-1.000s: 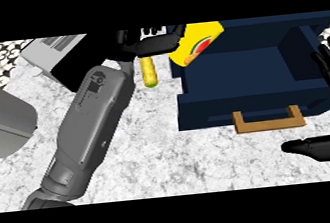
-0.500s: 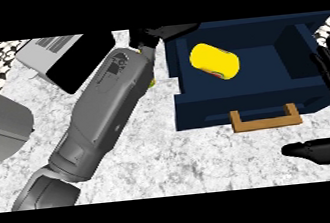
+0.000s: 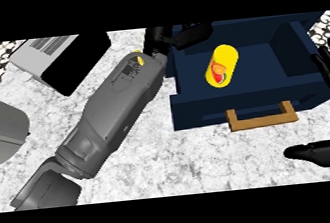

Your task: Pick up the cup, place it into the drawer and close the drawer

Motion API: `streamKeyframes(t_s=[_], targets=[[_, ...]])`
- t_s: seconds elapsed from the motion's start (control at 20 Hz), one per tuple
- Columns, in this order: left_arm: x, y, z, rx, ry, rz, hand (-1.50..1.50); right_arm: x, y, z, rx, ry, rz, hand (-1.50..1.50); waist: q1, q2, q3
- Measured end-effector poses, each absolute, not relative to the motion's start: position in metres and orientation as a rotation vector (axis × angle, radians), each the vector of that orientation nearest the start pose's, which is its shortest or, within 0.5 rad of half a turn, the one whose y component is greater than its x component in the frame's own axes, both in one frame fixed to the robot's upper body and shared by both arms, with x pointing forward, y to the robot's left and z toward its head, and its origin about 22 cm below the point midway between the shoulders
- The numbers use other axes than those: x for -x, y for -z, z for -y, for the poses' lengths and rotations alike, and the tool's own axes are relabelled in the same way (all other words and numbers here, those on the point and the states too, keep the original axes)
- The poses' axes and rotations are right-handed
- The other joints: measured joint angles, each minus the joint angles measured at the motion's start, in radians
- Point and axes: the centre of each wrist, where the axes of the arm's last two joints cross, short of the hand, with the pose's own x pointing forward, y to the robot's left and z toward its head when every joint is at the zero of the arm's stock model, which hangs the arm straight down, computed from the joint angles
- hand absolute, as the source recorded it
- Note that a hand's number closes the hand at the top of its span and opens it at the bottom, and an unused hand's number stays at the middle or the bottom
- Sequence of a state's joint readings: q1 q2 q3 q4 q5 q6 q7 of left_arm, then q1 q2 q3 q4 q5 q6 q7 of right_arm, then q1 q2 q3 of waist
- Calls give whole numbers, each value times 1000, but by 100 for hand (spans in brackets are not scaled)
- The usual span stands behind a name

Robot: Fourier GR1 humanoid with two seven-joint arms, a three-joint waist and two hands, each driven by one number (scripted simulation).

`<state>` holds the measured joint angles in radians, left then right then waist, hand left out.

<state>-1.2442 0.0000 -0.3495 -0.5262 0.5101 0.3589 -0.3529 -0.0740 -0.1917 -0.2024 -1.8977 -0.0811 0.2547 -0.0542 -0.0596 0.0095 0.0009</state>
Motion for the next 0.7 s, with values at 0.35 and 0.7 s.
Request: streamKeyframes(t_s=[0.35,0.7], targets=[[-424,-125,-17,105,341,1854,-150,-248,-115,292,44,-271,2012,-150,-8,4,0],[-419,-111,-13,0,439,1800,-150,-249,-116,291,22,-278,2026,-150,-25,8,0]])
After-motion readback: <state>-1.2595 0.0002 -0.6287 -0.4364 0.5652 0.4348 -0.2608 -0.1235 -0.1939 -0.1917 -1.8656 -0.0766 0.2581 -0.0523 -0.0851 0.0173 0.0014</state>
